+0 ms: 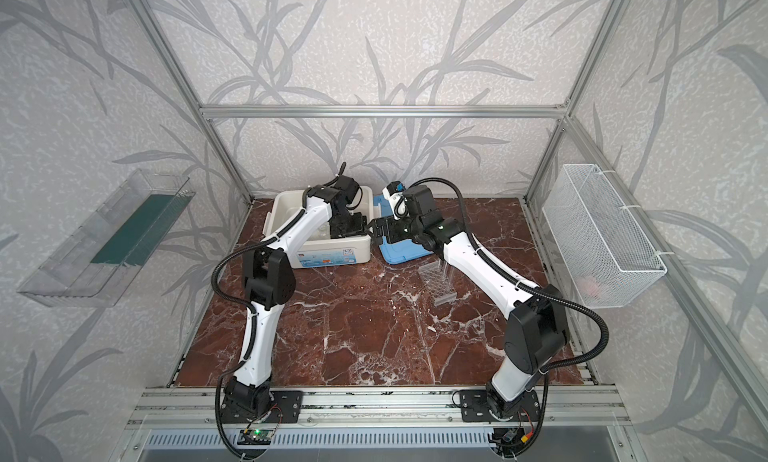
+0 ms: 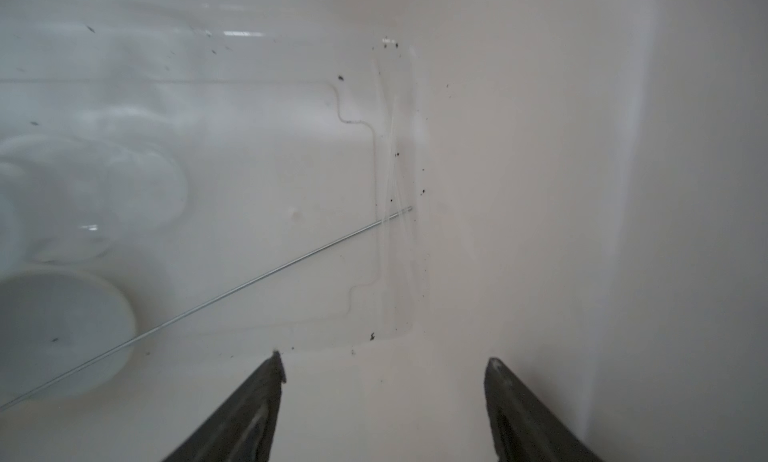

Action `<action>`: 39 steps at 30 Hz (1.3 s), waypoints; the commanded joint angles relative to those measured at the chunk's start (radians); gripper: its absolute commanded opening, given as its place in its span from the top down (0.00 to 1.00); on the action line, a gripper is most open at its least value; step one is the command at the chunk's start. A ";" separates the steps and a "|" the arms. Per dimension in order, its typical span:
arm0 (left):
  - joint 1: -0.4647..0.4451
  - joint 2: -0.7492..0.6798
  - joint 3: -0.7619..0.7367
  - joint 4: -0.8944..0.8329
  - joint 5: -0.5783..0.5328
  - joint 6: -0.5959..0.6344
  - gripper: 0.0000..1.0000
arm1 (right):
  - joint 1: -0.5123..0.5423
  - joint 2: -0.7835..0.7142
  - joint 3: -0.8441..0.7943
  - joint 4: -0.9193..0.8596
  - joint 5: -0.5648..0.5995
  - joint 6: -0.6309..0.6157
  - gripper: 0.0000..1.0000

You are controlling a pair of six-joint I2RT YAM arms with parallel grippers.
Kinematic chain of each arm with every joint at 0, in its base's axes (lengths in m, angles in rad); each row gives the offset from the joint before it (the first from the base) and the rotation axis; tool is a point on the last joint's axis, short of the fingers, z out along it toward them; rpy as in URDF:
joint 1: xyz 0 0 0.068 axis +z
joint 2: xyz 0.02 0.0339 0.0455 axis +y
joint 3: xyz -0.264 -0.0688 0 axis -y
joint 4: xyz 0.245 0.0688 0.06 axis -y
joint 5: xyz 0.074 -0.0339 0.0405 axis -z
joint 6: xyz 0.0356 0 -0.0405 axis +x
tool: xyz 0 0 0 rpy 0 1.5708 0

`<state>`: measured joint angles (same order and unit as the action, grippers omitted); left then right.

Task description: Organize the chemistry lab equipment

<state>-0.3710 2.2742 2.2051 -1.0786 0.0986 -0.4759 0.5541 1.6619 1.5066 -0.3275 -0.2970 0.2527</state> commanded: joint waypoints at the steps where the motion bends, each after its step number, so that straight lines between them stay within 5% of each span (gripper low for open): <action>1: 0.004 -0.116 0.010 -0.043 -0.048 -0.006 0.15 | -0.015 -0.016 0.058 -0.044 -0.004 -0.036 0.01; 4: 0.002 -0.204 -0.049 0.003 -0.032 -0.004 0.01 | -0.038 -0.016 0.098 -0.097 0.010 -0.047 0.01; 14: -0.008 -0.577 -0.421 0.272 0.116 -0.059 0.01 | -0.180 0.008 0.149 -0.225 0.057 -0.074 0.01; 19: -0.137 -0.690 -0.515 0.318 0.019 -0.063 0.01 | -0.252 0.039 0.140 -0.263 0.078 -0.091 0.01; 22: -0.168 -0.756 -0.630 0.450 0.110 -0.136 0.01 | -0.301 0.099 0.146 -0.296 0.073 -0.089 0.01; 31: -0.262 -0.801 -0.840 0.644 0.206 -0.236 0.01 | -0.406 0.244 0.153 -0.324 0.070 -0.092 0.05; 39: -0.287 -0.756 -0.893 0.728 0.241 -0.280 0.01 | -0.427 0.439 0.303 -0.431 0.136 -0.109 0.30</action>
<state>-0.6460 1.5074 1.3228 -0.4343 0.3031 -0.7197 0.1261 2.0609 1.7538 -0.6895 -0.1974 0.1608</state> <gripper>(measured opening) 0.994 0.713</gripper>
